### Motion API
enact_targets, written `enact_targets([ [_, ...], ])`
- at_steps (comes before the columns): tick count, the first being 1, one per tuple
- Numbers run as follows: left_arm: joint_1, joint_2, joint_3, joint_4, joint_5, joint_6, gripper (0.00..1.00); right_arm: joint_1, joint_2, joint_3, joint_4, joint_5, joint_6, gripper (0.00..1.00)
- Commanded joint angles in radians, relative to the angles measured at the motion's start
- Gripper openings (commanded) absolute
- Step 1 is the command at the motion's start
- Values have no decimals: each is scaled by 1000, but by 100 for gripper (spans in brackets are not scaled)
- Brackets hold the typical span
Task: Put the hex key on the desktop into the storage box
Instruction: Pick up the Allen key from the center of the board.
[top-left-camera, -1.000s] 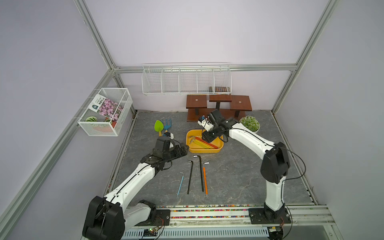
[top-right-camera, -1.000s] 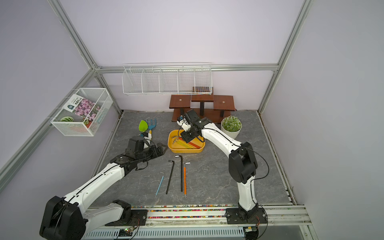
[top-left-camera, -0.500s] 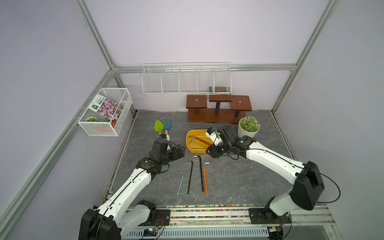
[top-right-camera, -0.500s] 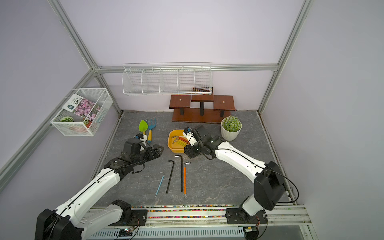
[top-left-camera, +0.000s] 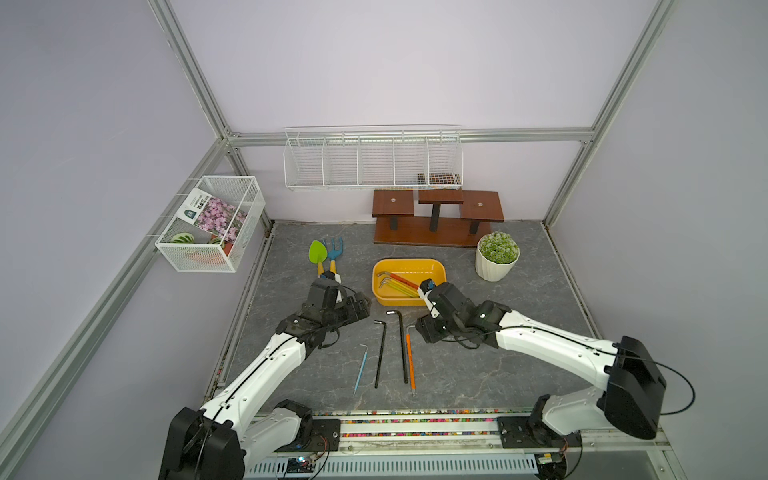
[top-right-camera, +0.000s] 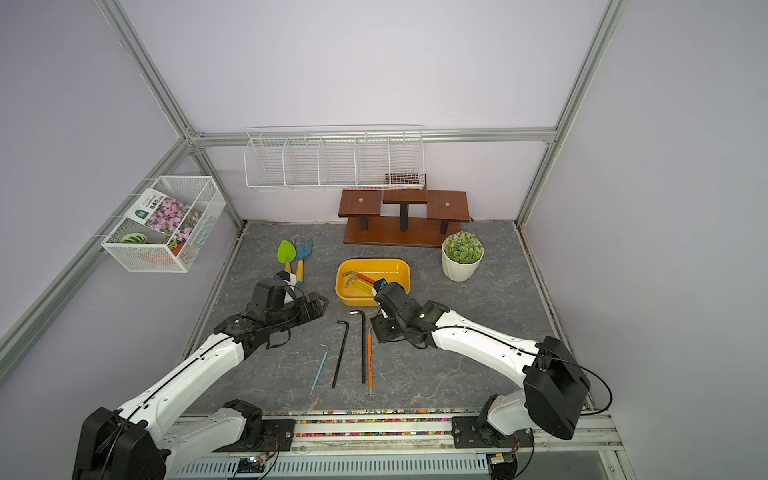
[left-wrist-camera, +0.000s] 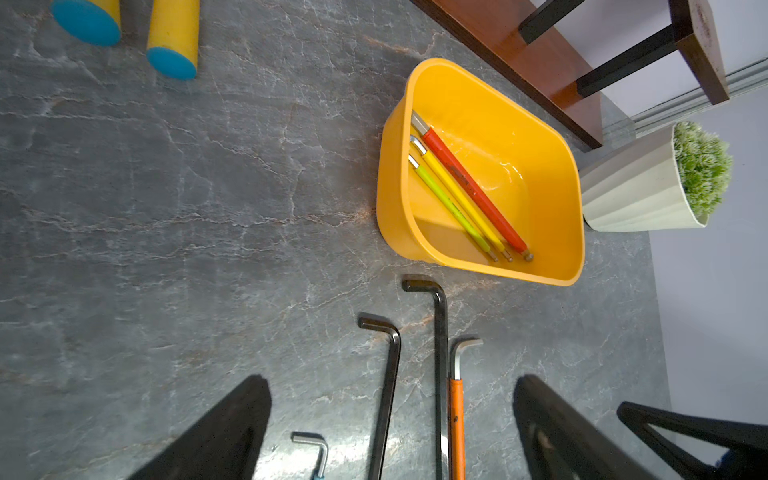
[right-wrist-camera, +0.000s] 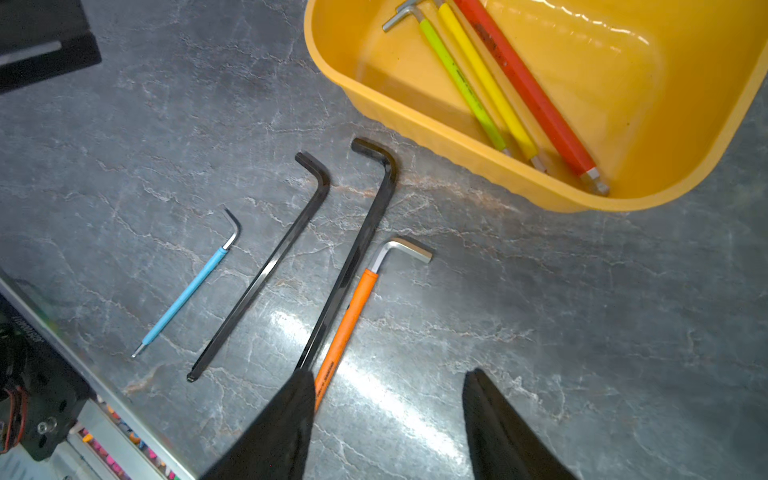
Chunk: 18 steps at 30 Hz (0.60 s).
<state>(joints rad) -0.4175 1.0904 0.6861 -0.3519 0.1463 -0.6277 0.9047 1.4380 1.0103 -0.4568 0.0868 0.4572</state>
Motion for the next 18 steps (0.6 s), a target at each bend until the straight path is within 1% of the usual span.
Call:
enact_targets([
  [1, -3, 23, -28, 33, 10, 2, 96, 44, 42, -15, -5, 74, 126, 61],
  [5, -3, 53, -50, 69, 31, -6, 96, 97, 86, -12, 16, 105, 192, 61],
  [10, -3, 101, -53, 93, 43, -4, 96, 115, 159, 39, -10, 130, 245, 61],
  [18, -3, 150, -55, 134, 45, -3, 96, 139, 257, 115, -31, 115, 250, 57],
])
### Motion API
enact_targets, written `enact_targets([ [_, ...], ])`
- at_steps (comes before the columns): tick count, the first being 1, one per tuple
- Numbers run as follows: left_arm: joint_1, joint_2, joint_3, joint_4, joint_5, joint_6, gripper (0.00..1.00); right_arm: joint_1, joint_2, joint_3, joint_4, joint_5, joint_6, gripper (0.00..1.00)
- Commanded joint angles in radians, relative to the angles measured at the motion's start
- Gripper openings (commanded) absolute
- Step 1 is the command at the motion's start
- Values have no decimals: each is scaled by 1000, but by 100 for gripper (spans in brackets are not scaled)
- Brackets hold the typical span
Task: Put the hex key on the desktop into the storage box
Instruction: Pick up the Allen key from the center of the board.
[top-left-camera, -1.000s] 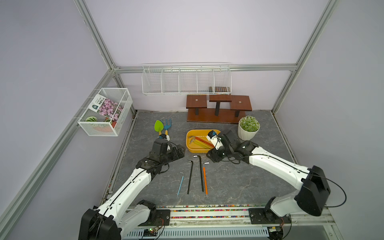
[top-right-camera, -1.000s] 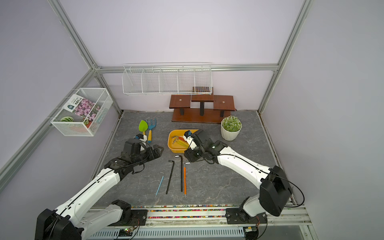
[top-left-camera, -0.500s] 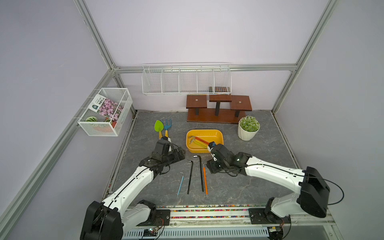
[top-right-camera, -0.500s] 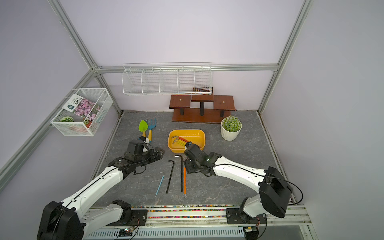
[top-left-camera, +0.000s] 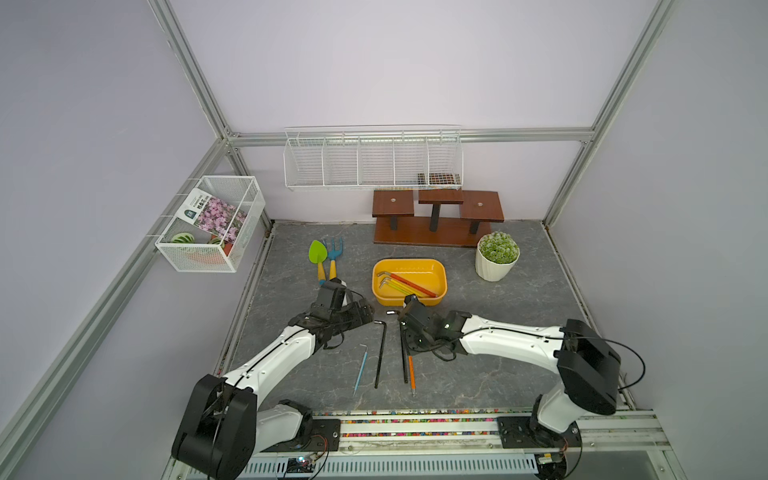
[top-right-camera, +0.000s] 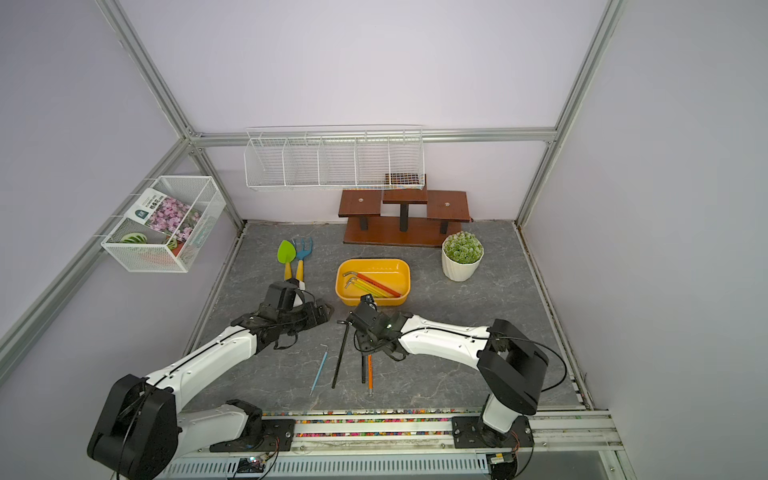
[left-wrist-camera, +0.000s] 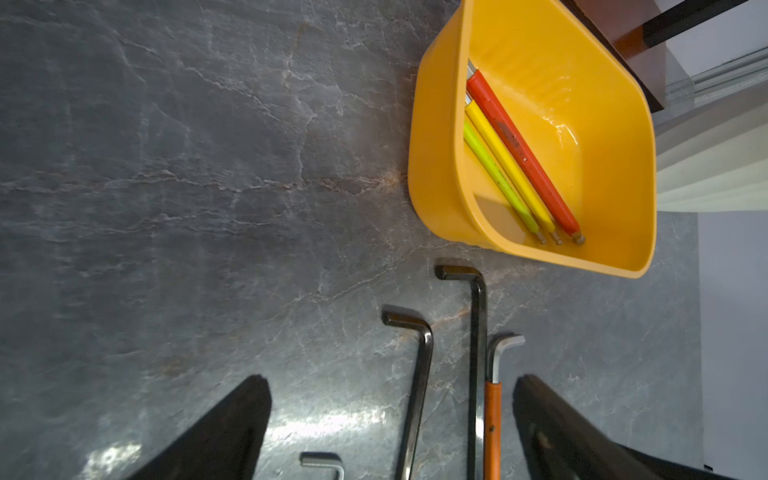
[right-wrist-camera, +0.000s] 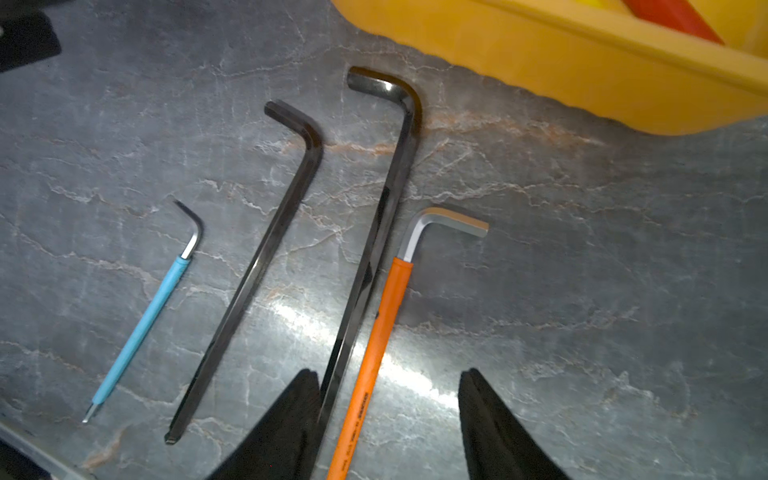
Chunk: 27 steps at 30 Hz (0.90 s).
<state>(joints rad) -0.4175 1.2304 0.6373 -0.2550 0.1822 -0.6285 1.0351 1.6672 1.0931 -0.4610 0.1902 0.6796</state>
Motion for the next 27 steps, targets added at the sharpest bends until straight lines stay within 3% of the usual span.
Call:
enact_targets([
  [1, -3, 14, -7, 40, 9, 0, 96, 9, 42, 42, -41, 18, 37, 57],
  [27, -3, 49, 24, 46, 38, 8, 96, 11, 147, 39, -110, 37, 93, 51],
])
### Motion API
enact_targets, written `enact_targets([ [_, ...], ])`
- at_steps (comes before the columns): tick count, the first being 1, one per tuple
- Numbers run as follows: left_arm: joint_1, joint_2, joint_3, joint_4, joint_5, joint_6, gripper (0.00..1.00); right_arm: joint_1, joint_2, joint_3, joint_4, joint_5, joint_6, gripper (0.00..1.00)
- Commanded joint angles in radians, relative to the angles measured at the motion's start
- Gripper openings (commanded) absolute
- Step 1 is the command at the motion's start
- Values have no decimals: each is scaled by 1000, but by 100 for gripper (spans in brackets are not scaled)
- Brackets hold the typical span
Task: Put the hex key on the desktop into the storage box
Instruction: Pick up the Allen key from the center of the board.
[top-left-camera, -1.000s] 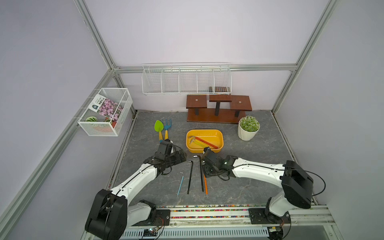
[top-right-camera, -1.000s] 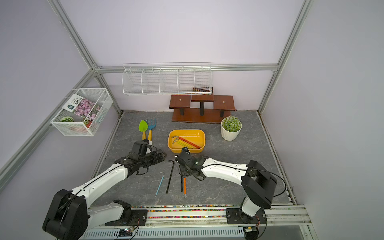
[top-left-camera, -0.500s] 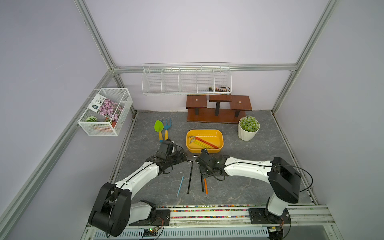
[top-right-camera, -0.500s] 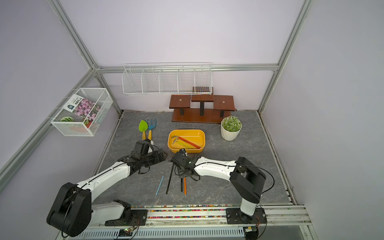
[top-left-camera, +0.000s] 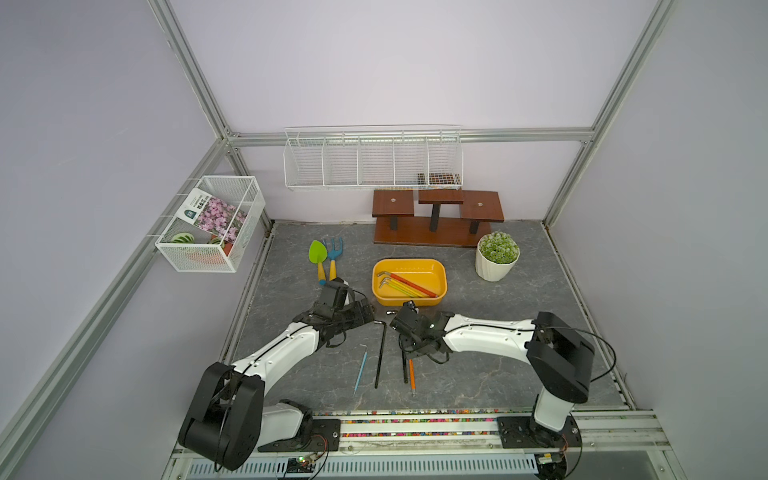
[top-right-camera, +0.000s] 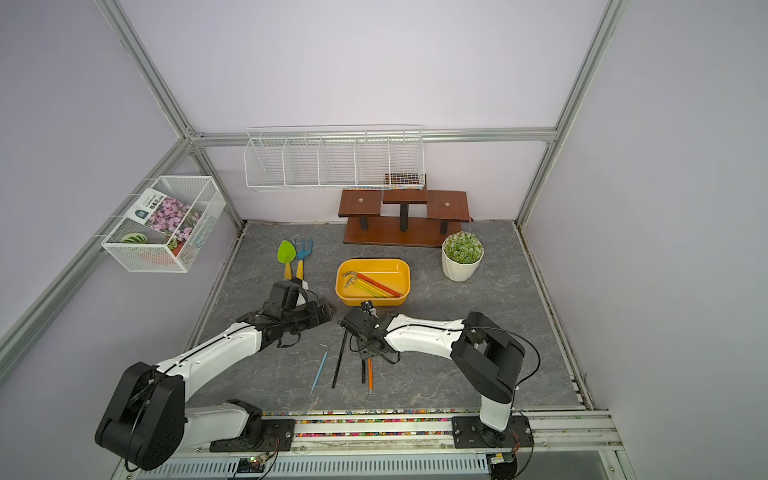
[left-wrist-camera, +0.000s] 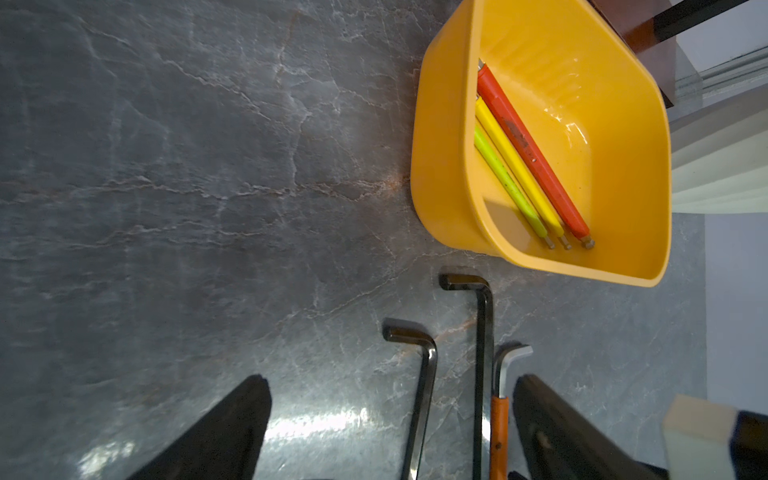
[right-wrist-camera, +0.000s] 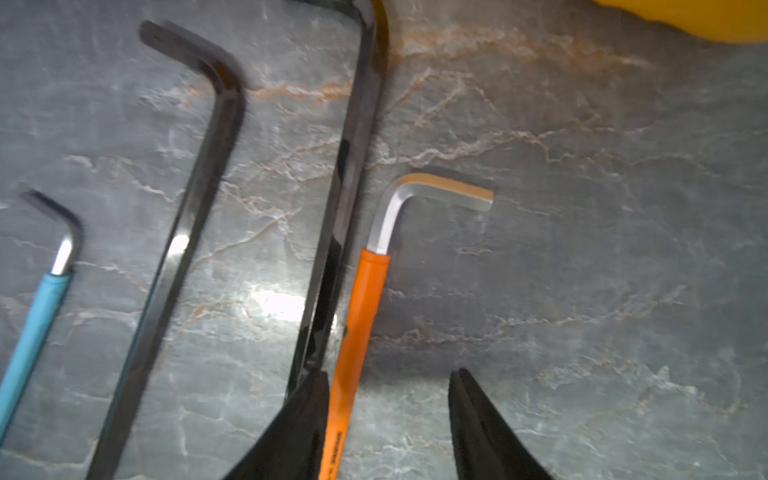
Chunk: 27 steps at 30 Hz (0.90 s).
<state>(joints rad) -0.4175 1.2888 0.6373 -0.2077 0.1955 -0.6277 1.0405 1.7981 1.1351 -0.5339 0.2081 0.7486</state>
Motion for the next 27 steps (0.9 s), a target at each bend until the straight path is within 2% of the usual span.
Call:
enact_targets([
  [1, -3, -13, 27, -2, 30, 5, 96, 6, 22, 0, -38, 15, 24, 51],
  [15, -3, -23, 24, -7, 15, 8, 96, 6, 58, 14, -50, 7, 29, 51],
  [18, -3, -21, 30, -8, 19, 8, 96, 6, 60, 20, -95, 44, 49, 50],
  [27, -3, -34, 28, -18, 15, 10, 96, -35, -18, -41, -140, 94, 44, 50],
])
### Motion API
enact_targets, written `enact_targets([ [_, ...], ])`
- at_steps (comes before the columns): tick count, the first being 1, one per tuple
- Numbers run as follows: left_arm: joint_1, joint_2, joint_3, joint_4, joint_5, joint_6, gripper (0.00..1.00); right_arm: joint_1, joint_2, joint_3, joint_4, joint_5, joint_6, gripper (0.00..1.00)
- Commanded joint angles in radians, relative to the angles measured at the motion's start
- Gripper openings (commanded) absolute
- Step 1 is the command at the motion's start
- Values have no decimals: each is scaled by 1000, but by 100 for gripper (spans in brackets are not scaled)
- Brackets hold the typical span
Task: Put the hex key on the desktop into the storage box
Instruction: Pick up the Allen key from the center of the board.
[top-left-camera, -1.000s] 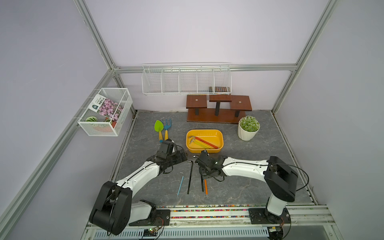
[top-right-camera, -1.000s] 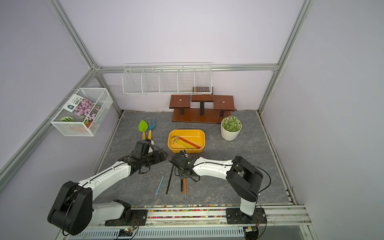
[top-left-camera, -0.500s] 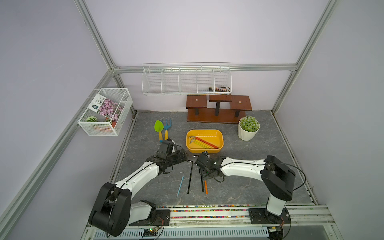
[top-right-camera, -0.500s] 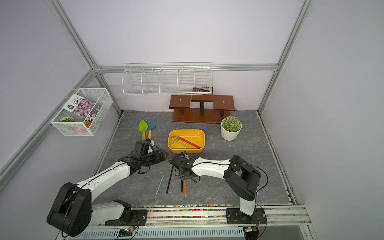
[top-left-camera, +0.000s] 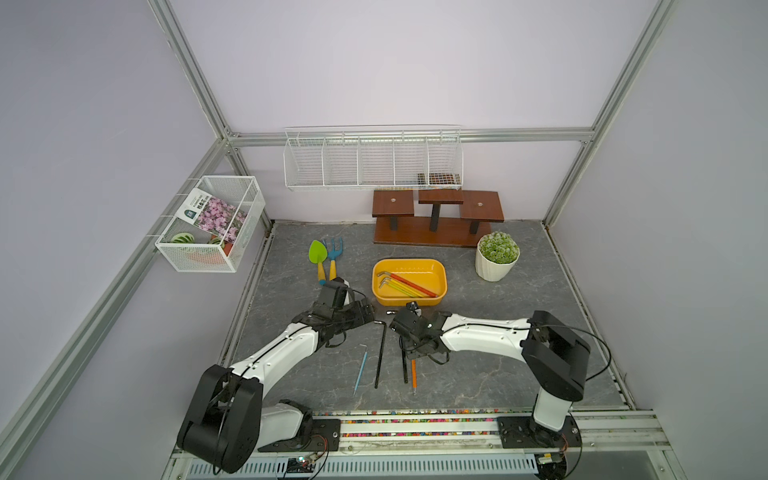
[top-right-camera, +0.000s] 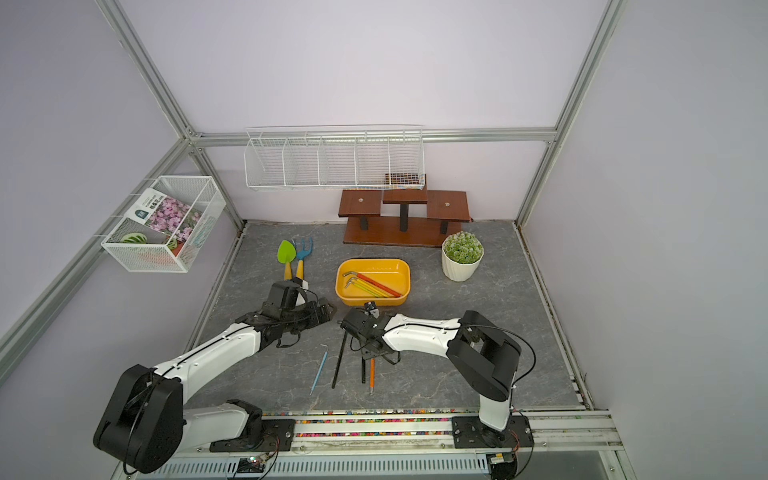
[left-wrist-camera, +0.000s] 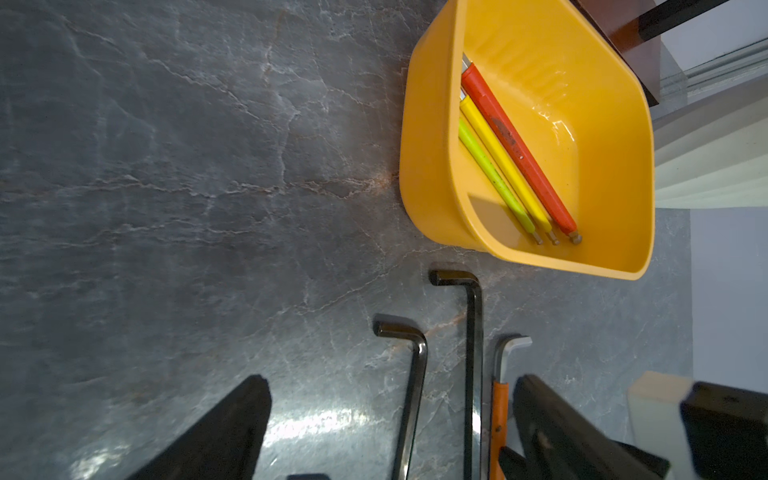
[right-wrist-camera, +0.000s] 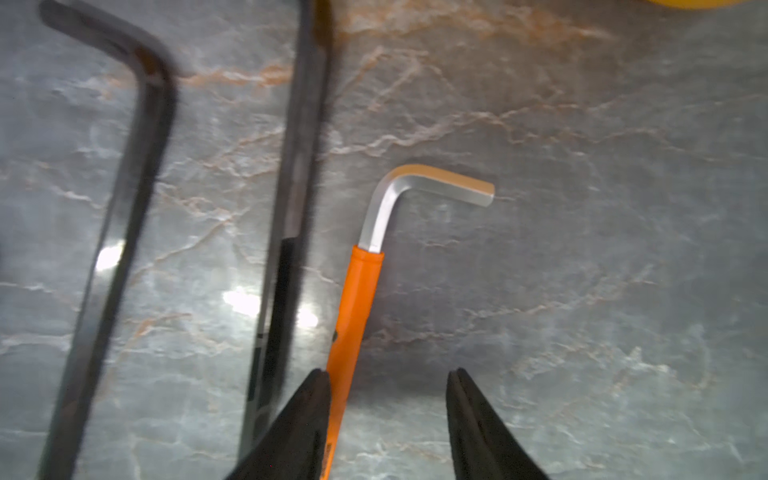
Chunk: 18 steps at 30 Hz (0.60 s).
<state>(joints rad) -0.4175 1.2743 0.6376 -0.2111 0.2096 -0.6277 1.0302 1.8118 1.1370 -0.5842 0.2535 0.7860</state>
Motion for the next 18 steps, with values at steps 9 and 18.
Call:
enact_targets([
  [9, -3, -34, 34, -25, -2, 7, 96, -25, -79, -41, -62, 16, -10, 50],
  [18, -3, -23, 37, -28, -1, 14, 96, -13, -30, -17, -62, -15, 48, 50],
])
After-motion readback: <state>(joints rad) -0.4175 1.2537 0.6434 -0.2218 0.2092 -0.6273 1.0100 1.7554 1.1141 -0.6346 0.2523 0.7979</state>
